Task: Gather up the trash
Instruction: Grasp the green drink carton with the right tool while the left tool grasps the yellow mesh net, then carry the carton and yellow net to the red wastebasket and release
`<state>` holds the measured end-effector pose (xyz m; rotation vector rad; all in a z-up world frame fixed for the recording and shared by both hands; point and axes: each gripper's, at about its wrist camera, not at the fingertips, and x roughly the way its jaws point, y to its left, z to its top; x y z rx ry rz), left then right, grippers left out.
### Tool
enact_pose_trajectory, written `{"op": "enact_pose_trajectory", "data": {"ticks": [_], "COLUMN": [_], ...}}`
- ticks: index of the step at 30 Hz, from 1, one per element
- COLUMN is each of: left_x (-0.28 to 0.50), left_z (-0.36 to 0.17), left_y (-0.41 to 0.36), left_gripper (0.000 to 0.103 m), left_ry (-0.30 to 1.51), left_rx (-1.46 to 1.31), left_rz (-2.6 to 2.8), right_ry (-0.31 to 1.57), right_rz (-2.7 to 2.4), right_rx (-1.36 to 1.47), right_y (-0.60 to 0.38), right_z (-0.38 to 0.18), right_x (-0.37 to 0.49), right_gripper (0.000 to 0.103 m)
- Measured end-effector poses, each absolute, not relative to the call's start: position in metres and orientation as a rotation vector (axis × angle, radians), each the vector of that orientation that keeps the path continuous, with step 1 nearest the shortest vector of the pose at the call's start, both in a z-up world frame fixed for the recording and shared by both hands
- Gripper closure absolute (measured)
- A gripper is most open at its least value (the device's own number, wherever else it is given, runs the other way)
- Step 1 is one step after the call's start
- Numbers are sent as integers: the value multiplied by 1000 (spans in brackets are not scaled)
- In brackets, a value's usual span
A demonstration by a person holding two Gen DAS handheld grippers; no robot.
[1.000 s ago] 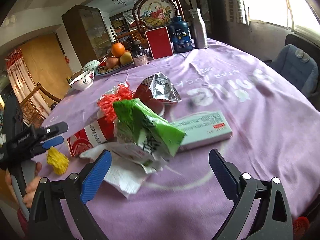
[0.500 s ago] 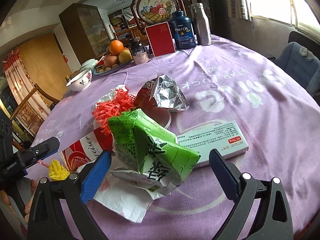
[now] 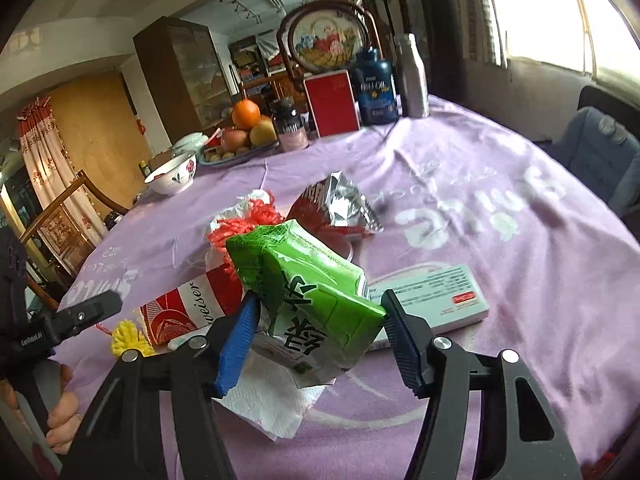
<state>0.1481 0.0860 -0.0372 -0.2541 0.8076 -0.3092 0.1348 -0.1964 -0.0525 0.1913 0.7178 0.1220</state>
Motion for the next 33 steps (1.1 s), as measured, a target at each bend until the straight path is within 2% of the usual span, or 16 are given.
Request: {"op": "enact_pose_trajectory", "data": {"ticks": [14,17,20,25,27,29,33], "left_x": [121,125,129,130,131,132,129], "left_z": [-49,-54,-60,-61,-62,-63,-57], "left_y": [59,56,54,50,49,50,53], "left_gripper": [12,22,36,44,49,60,63], "left_ry": [846,875,907,917,925,933,908], "left_rx": [-85,-81,-85,-78,-78,-86,-104], "left_rz": [-315,-310,-316,-318,-319,-325,-325], "right_ry": [687,687,689,692,692,689,680], "right_rz": [139,135,134,134,135,134,129], "right_rx": [219,228,241,249,253,253,256], "right_y": [-206,-210,-215,-217,-218,-219,-223], "right_z": [-45,-45,-46,-47,-48,-48,-46], "right_x": [107,105,104,102,101,99,93], "right_gripper": [41,41,41,41,41,41,41]}}
